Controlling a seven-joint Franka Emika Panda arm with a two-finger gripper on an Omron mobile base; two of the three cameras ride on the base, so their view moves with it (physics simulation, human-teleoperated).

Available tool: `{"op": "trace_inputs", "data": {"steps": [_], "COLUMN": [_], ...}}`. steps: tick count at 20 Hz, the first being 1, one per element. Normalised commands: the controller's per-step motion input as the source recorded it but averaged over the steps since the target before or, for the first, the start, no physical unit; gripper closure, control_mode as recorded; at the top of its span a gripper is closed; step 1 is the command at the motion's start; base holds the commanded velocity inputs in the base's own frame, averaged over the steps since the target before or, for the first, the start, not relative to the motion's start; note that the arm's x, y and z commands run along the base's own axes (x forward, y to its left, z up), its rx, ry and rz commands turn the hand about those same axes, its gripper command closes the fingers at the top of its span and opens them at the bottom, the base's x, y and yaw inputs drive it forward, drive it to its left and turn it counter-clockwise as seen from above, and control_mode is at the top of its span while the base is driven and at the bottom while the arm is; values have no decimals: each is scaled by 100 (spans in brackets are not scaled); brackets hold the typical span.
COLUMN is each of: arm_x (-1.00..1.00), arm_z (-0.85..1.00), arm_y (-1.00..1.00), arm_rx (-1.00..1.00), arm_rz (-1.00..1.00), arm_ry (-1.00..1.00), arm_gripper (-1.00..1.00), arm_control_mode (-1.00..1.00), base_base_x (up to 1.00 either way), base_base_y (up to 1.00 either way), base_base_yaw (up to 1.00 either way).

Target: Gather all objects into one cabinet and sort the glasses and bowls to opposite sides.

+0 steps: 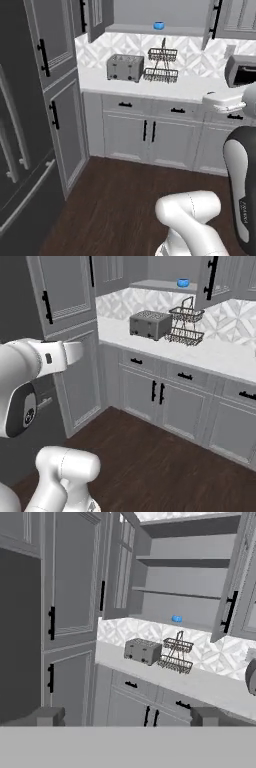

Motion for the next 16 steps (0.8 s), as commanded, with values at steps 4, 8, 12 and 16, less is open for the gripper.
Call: {"op": "trace_inputs", "data": {"steps": [4, 8, 12, 16], "arm_x": [0, 0, 0, 0], "arm_z": [0, 0, 0, 0], "arm_y": [0, 0, 0, 0], "arm_rx": [0, 0, 0, 0], "arm_rz": [0, 0, 0, 0], "arm_ry": [0, 0, 0, 0], "arm_gripper": [-100, -100, -100, -100], "arm_control_mode": [100, 100, 100, 100], "base_base_x": [9, 43, 40, 54], "base_base_y": [40, 77, 97, 71], "base_base_yaw": [-77, -60, -26, -19]}}
